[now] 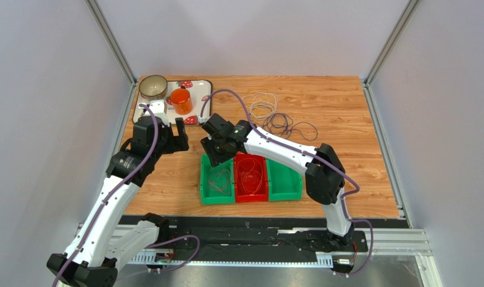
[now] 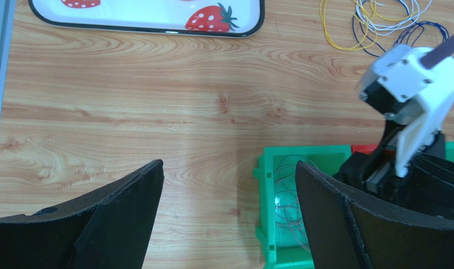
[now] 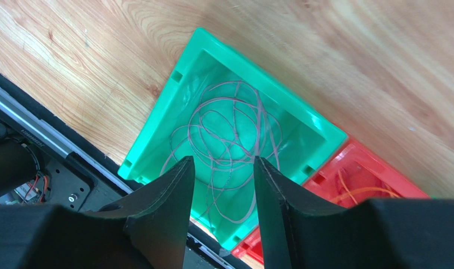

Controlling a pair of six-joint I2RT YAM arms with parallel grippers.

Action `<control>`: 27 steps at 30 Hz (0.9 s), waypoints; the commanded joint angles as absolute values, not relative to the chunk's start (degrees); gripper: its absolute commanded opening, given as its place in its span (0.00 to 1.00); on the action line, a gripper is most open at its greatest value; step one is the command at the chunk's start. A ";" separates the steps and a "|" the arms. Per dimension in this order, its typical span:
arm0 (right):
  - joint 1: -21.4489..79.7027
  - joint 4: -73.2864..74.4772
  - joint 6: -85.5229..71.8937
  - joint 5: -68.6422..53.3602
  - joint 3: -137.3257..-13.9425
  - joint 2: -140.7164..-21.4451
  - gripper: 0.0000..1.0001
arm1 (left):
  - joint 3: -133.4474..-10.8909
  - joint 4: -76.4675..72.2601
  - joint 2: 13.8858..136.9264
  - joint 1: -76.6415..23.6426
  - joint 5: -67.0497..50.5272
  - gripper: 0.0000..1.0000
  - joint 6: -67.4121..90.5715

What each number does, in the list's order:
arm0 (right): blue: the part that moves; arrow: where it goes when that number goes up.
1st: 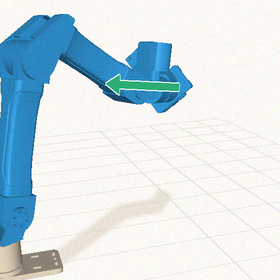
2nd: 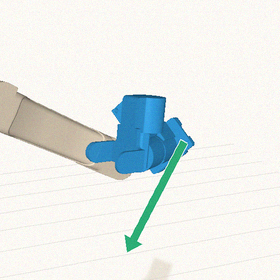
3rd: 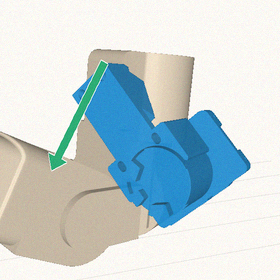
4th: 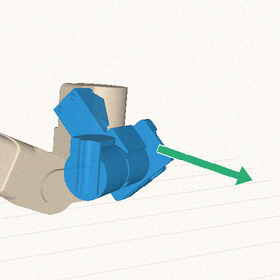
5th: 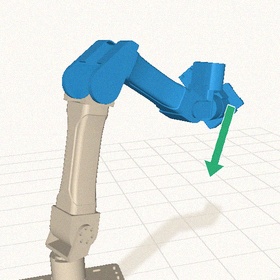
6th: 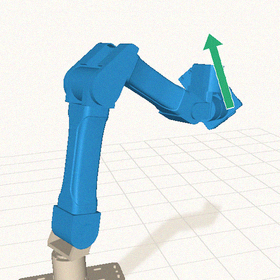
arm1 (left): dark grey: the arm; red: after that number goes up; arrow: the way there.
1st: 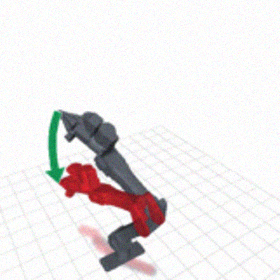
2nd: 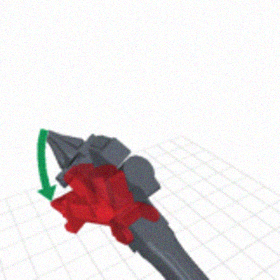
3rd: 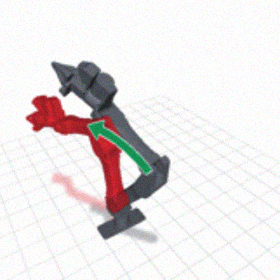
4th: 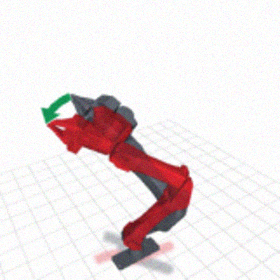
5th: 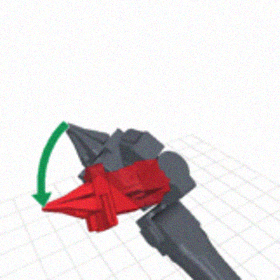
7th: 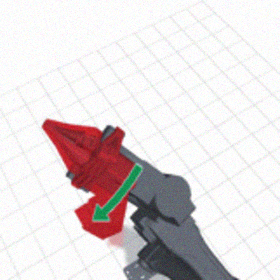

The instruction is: Untangle the cables

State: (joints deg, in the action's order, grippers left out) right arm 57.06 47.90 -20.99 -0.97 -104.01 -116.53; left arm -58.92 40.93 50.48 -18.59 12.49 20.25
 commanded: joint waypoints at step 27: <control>46.24 36.56 -17.40 17.75 -88.16 -94.57 0.39 | -62.75 40.34 56.86 -18.19 8.18 0.98 23.03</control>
State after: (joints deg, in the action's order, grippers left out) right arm 48.56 40.10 -18.85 13.89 -88.71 -96.92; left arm -59.05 40.91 55.02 -18.59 10.26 21.43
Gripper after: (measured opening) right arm 0.398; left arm 0.980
